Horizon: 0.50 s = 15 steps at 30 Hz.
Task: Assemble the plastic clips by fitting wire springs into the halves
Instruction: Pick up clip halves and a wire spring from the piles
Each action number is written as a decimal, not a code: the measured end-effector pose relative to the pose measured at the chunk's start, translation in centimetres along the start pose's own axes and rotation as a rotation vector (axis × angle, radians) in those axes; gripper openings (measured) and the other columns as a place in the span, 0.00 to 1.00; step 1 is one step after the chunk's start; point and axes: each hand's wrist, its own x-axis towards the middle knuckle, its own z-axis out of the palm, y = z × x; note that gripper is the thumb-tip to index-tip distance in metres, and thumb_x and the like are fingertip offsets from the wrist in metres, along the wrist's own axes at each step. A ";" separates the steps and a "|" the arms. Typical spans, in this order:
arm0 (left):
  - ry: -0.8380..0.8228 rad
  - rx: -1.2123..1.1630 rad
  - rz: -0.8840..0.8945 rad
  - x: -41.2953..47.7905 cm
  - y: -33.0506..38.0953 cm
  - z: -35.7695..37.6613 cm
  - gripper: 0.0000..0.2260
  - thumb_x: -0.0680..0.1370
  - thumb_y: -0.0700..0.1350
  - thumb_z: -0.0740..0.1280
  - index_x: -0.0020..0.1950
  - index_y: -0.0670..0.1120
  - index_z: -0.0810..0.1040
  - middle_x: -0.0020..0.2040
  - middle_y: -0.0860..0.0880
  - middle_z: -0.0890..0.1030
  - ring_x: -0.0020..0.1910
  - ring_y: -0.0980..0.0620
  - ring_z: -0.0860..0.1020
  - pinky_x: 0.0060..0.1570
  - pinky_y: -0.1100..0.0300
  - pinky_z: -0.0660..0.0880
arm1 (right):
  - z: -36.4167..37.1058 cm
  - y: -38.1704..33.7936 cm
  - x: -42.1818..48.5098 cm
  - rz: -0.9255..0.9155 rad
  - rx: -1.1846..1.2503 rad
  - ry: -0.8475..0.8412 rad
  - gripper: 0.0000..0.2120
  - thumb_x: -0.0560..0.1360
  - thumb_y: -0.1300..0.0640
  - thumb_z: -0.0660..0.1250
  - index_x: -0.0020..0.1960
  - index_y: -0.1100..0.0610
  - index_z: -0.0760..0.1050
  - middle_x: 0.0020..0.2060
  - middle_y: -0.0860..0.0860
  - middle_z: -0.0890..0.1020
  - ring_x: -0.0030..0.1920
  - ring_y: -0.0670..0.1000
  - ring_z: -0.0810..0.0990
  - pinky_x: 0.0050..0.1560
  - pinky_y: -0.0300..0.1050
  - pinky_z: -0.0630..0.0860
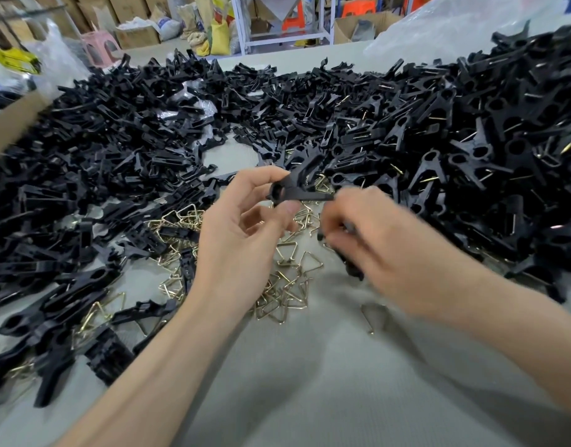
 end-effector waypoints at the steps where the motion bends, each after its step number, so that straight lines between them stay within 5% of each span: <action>1: -0.010 0.001 0.010 0.0 0.0 0.0 0.14 0.73 0.43 0.70 0.47 0.65 0.78 0.40 0.57 0.81 0.36 0.44 0.78 0.40 0.51 0.77 | -0.8 0.2 0.2 0.100 0.159 0.088 0.07 0.80 0.59 0.60 0.44 0.50 0.67 0.35 0.45 0.76 0.36 0.48 0.74 0.35 0.35 0.70; 3: -0.039 0.002 0.017 -0.1 0.0 0.1 0.16 0.72 0.43 0.70 0.47 0.66 0.79 0.40 0.59 0.81 0.35 0.52 0.78 0.41 0.54 0.77 | -2.2 0.5 0.5 0.242 0.491 0.211 0.08 0.77 0.64 0.63 0.44 0.52 0.71 0.32 0.51 0.81 0.26 0.48 0.75 0.24 0.35 0.68; 6: -0.099 0.008 0.023 -0.2 0.0 0.3 0.17 0.71 0.41 0.71 0.47 0.66 0.79 0.36 0.60 0.81 0.34 0.61 0.75 0.40 0.60 0.76 | -3.0 0.5 0.7 0.336 0.832 0.244 0.08 0.70 0.65 0.70 0.44 0.57 0.72 0.32 0.54 0.84 0.23 0.46 0.74 0.23 0.34 0.68; 9: -0.118 0.001 0.045 -0.4 0.1 0.4 0.18 0.72 0.38 0.72 0.47 0.63 0.79 0.40 0.61 0.82 0.35 0.63 0.74 0.39 0.68 0.72 | -2.8 0.6 0.6 0.363 0.933 0.202 0.07 0.63 0.60 0.71 0.41 0.58 0.78 0.29 0.53 0.82 0.26 0.46 0.76 0.26 0.34 0.71; 15: -0.138 -0.013 0.063 -0.5 0.1 0.5 0.15 0.71 0.38 0.72 0.47 0.60 0.79 0.40 0.62 0.82 0.35 0.63 0.73 0.40 0.68 0.71 | -2.5 0.6 0.6 0.385 0.980 0.210 0.08 0.61 0.61 0.71 0.40 0.60 0.82 0.29 0.54 0.82 0.27 0.48 0.79 0.28 0.34 0.75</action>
